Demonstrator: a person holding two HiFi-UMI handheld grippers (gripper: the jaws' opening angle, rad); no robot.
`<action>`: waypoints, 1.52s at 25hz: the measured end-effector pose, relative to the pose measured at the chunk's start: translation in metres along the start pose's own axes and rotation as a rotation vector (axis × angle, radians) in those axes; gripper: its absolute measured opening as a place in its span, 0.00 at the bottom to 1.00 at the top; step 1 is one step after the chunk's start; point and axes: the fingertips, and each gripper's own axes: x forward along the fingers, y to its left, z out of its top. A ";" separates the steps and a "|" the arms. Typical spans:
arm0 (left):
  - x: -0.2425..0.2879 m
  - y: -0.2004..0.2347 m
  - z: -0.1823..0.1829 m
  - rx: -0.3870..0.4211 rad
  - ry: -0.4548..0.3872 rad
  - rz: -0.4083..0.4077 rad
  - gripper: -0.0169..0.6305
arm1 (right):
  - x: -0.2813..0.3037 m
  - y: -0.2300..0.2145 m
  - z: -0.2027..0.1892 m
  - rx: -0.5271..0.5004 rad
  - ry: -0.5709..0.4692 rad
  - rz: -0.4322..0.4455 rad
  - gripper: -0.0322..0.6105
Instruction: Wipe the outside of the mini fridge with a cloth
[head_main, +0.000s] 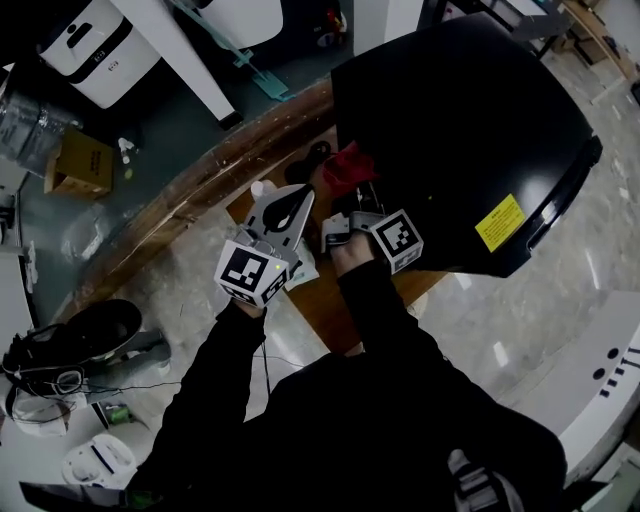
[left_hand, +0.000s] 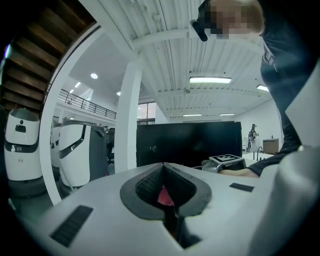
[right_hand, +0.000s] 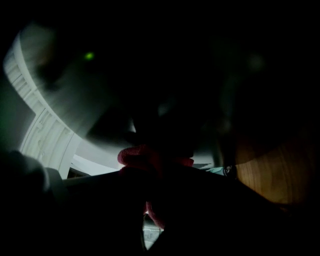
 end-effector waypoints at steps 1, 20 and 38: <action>0.006 0.000 -0.013 -0.009 0.019 -0.005 0.03 | 0.000 -0.015 -0.001 0.003 0.000 -0.021 0.14; 0.037 0.007 -0.182 -0.118 0.258 0.000 0.03 | -0.013 -0.250 -0.018 0.076 -0.029 -0.398 0.14; -0.031 -0.029 -0.099 -0.121 0.090 0.007 0.03 | -0.080 -0.051 -0.053 -0.306 0.327 -0.007 0.14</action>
